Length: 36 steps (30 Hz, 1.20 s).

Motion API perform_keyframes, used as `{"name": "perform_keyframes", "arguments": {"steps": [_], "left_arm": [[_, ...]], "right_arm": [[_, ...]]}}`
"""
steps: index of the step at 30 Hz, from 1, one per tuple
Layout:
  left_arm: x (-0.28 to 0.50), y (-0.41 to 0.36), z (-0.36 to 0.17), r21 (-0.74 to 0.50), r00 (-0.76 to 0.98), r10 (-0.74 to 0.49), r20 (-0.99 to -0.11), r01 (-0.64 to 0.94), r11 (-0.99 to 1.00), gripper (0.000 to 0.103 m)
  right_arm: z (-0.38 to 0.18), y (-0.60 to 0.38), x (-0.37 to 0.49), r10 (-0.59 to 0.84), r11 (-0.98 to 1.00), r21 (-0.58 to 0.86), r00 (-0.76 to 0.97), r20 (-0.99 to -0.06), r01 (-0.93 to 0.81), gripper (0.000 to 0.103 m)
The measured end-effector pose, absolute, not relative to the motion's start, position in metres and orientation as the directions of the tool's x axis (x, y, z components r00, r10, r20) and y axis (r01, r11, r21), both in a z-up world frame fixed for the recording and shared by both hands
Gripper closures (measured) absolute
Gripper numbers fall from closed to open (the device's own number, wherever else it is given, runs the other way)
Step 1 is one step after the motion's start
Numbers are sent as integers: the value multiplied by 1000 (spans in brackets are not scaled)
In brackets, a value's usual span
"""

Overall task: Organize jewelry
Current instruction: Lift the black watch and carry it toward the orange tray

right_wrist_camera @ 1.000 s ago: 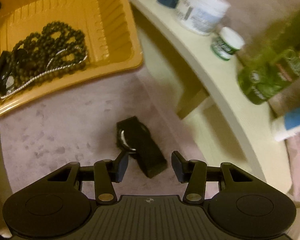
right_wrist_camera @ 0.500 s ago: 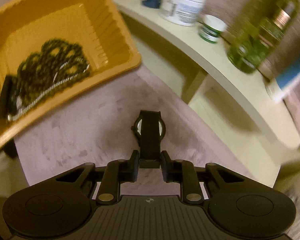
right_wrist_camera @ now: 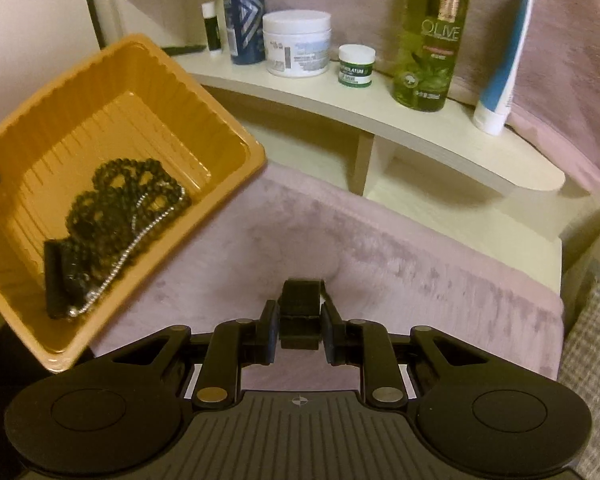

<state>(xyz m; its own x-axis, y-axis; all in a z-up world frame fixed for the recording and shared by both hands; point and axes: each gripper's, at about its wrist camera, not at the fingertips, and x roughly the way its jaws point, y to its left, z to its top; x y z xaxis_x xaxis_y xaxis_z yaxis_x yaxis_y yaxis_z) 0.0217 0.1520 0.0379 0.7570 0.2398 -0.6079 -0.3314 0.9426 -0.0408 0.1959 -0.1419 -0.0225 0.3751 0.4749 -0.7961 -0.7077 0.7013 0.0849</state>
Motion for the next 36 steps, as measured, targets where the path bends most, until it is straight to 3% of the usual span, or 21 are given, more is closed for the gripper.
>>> {"name": "perform_keyframes", "arguments": {"steps": [20, 36], "left_arm": [[23, 151, 39, -41, 758, 239, -608, -330, 943, 95], [23, 154, 38, -41, 758, 239, -607, -330, 943, 95]], "right_arm": [[-66, -143, 185, 424, 743, 57, 403, -811, -667, 80], [-21, -146, 184, 481, 737, 89, 427, -765, -670, 80]]}}
